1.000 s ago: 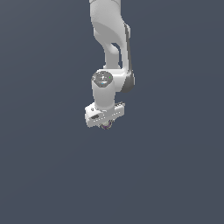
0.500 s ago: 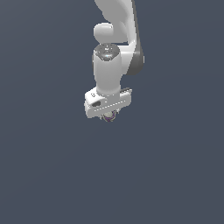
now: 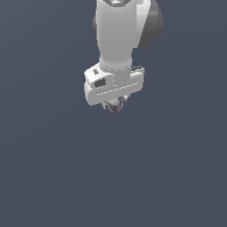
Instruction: Pick up the object and move it to a goal position.
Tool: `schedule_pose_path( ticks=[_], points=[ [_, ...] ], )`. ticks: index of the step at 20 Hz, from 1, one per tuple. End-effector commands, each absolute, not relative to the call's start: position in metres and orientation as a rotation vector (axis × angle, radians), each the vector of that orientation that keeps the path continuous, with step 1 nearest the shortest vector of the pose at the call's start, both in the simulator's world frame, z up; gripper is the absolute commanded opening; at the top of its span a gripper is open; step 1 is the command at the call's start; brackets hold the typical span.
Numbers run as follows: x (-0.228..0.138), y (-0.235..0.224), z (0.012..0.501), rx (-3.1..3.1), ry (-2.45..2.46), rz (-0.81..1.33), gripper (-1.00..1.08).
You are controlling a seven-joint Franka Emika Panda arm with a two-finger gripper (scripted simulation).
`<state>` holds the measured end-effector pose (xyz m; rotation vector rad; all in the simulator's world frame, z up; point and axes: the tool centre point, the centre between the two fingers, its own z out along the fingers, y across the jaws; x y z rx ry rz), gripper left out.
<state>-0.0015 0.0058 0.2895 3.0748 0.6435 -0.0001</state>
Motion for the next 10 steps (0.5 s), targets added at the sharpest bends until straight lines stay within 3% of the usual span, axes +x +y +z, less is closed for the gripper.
schedule_pose_path(
  ticks=[1, 10],
  points=[
    [0.003, 0.010, 0.316, 3.075, 0.643, 0.000, -1.00],
    [0.017, 0.023, 0.383, 3.075, 0.643, 0.000, -1.00]
  ],
)
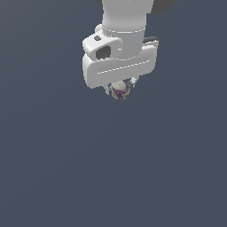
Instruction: Pick up the object and move it to a goal position.
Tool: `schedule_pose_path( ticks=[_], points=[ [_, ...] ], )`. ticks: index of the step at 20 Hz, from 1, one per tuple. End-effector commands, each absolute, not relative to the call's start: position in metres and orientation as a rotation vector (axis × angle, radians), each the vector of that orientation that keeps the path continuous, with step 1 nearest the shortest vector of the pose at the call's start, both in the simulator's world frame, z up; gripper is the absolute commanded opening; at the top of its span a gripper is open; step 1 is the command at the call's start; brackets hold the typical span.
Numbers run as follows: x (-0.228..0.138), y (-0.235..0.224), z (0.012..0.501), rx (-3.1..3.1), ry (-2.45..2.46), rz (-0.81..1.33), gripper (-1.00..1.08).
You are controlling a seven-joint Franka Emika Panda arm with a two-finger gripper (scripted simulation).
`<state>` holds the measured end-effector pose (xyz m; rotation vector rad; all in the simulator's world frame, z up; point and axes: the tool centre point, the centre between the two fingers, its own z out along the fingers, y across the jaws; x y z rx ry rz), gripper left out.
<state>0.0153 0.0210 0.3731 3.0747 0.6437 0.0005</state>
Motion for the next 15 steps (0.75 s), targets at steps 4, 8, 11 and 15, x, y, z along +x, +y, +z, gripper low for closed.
schedule_pose_path(
  ticks=[4, 8, 11, 15],
  points=[
    [0.021, 0.025, 0.399, 3.075, 0.643, 0.000, -1.00],
    [0.024, 0.027, 0.408, 3.075, 0.643, 0.000, -1.00],
    [0.025, 0.027, 0.411, 3.075, 0.643, 0.000, -1.00],
    [0.026, 0.027, 0.411, 3.075, 0.643, 0.000, -1.00]
  ],
)
